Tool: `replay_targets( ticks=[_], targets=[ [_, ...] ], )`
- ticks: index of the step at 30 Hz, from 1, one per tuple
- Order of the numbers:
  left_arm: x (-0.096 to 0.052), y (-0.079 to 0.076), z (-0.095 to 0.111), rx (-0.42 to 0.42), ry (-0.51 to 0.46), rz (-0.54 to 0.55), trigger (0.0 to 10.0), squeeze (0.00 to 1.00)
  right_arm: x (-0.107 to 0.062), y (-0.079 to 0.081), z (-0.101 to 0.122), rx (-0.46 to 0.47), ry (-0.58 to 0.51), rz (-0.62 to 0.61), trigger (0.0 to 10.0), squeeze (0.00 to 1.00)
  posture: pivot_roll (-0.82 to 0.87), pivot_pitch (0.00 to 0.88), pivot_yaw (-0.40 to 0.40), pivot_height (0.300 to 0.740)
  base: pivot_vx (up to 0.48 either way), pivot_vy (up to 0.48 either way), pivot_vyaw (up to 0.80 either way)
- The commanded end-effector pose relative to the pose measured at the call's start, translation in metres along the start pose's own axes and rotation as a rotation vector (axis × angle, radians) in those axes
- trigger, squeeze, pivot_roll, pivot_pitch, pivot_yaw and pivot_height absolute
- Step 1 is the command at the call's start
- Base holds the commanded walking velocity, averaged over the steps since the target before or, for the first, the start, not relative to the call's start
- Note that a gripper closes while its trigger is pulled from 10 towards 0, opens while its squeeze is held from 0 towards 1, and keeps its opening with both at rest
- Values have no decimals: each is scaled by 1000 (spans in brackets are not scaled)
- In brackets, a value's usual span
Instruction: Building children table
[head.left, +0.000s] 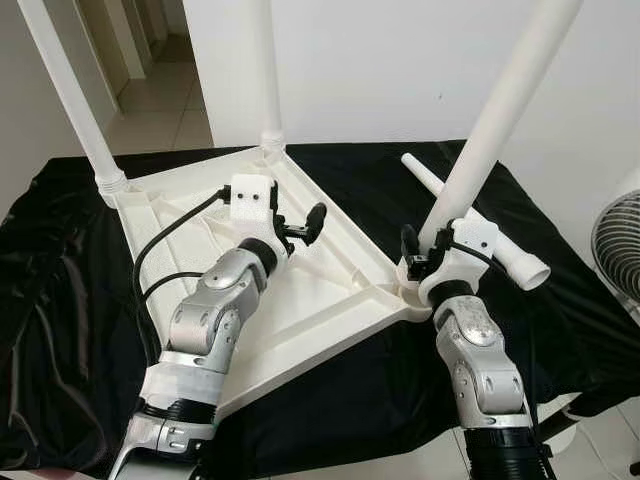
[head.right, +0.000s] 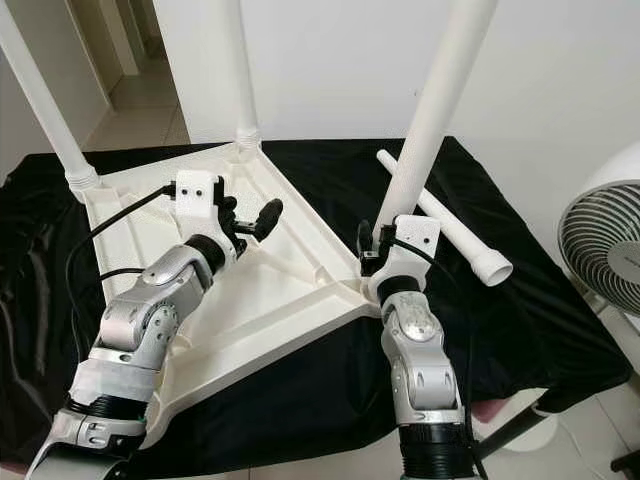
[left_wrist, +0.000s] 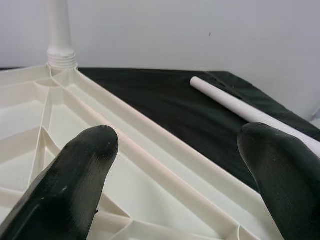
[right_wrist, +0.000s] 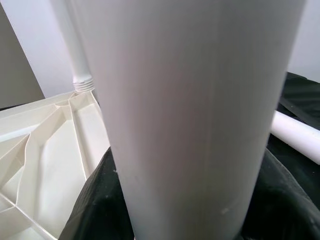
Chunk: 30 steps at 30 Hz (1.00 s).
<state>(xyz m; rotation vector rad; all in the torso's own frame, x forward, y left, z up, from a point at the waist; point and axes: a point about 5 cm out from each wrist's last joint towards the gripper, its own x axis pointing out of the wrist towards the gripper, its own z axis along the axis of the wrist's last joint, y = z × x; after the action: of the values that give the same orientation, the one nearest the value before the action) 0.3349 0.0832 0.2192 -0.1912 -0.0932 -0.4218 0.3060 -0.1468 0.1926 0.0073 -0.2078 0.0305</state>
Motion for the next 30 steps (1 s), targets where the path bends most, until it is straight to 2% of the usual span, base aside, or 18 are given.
replay_targets(
  ticks=[1,2,5,8,10,11,12,13,15,19,23,28,30],
  targets=[
    [-3,4,-3,16,-9,35,10000,0,2,1,2,3,-22,9,10000,0,-48,36,11,740,0,0,0],
    [-4,3,-2,18,-25,31,10000,0,2,0,2,2,-26,9,10000,0,-48,36,11,740,0,0,0],
    [-10,13,-2,-14,-114,133,10000,0,2,0,1,12,-43,7,10000,0,-53,36,4,740,0,0,0],
    [-10,14,-3,-17,-125,145,10000,0,1,0,1,14,-46,8,10000,0,-53,36,4,740,0,0,0],
    [-18,4,-4,54,-139,110,10000,0,2,1,-2,-19,-32,9,10000,0,-34,26,23,740,0,0,0],
    [-18,4,-4,54,-139,110,10000,0,2,1,-2,-19,-32,9,10000,0,-34,26,23,740,0,0,0],
    [-23,-4,-7,102,-132,52,10000,0,4,1,-5,-52,-14,4,10000,0,-30,24,32,740,0,0,0],
    [-23,-4,-7,102,-132,52,10000,0,4,1,-5,-52,-14,4,10000,0,-30,24,32,740,0,0,0],
    [-32,-13,-23,176,-71,-83,10000,0,7,4,-7,-88,-12,27,10000,0,-27,23,49,740,0,0,0],
    [-37,-18,-33,180,-21,-155,10000,0,9,5,-7,-93,-12,34,10000,0,-27,25,51,740,0,0,0],
    [-41,-22,-47,305,-8,-231,10000,0,13,2,-6,-137,-28,47,10000,0,-24,23,52,740,0,0,0],
    [-41,-25,-56,331,27,-305,10000,0,16,1,-6,-130,-29,64,10000,0,-22,19,55,740,0,0,0],
    [-43,-30,-61,403,41,-371,10000,0,17,1,-7,-117,-24,62,10000,0,-23,18,57,740,0,0,0]
  ],
)
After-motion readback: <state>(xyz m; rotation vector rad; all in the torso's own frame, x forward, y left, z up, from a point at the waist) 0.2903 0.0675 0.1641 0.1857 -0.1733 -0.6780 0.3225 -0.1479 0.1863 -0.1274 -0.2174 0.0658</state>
